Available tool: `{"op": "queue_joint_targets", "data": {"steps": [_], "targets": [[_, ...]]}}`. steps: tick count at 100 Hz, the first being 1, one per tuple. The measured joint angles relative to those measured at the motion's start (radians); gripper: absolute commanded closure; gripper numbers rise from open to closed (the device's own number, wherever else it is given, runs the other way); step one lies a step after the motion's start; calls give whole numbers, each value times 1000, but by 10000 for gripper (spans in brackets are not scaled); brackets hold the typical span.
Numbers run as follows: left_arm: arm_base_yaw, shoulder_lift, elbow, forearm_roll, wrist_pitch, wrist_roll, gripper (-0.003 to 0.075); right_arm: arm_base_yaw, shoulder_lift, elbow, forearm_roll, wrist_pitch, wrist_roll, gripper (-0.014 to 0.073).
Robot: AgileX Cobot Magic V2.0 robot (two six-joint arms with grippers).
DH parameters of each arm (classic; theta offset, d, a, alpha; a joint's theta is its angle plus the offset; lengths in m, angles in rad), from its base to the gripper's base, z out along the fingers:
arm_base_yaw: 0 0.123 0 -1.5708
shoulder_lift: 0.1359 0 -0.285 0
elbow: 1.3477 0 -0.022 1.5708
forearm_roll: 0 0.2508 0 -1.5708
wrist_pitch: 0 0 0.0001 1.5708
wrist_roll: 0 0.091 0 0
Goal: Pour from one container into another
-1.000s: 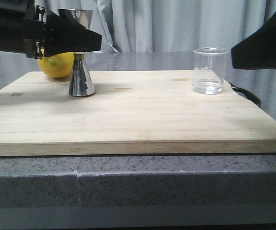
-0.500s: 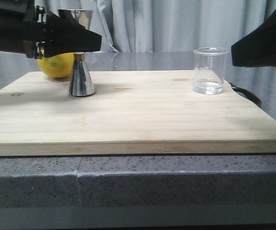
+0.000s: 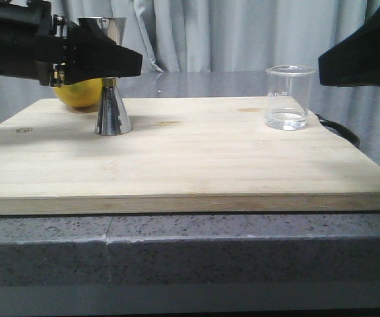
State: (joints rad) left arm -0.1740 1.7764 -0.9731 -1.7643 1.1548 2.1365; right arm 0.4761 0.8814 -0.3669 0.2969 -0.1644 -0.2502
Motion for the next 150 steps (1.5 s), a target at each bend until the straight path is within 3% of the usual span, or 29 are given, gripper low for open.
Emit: {"op": "queue_joint_targets", "data": {"steps": [11, 28, 35, 54, 73, 94, 115, 132, 150], "targets": [[-2, 0, 0, 0, 0, 0, 416, 0, 0, 0, 0, -4, 0, -3], [-2, 0, 0, 0, 2, 0, 190, 0, 0, 0, 0, -6, 0, -3], [-2, 0, 0, 8, 2, 0, 133, 0, 0, 0, 0, -6, 0, -3], [-2, -36, 0, 153, -73, -106, 128, -8, 0, -35, 0, 62, 0, -3], [-2, -176, 0, 363, -185, -298, 132, -81, 0, -179, -26, 356, 0, 4], [-2, -366, 0, 694, -295, -690, 132, -210, 0, -363, -108, 752, 13, 4], [-2, -582, 0, 1111, -303, -1264, 134, -318, -2, -484, -173, 1042, 137, 4], [-2, -748, 0, 1429, -238, -1687, 134, -333, -46, -507, -279, 1161, 261, 15], [-2, -917, 34, 1627, -192, -1936, 134, -334, -163, -507, -305, 1148, 288, 80]]}}
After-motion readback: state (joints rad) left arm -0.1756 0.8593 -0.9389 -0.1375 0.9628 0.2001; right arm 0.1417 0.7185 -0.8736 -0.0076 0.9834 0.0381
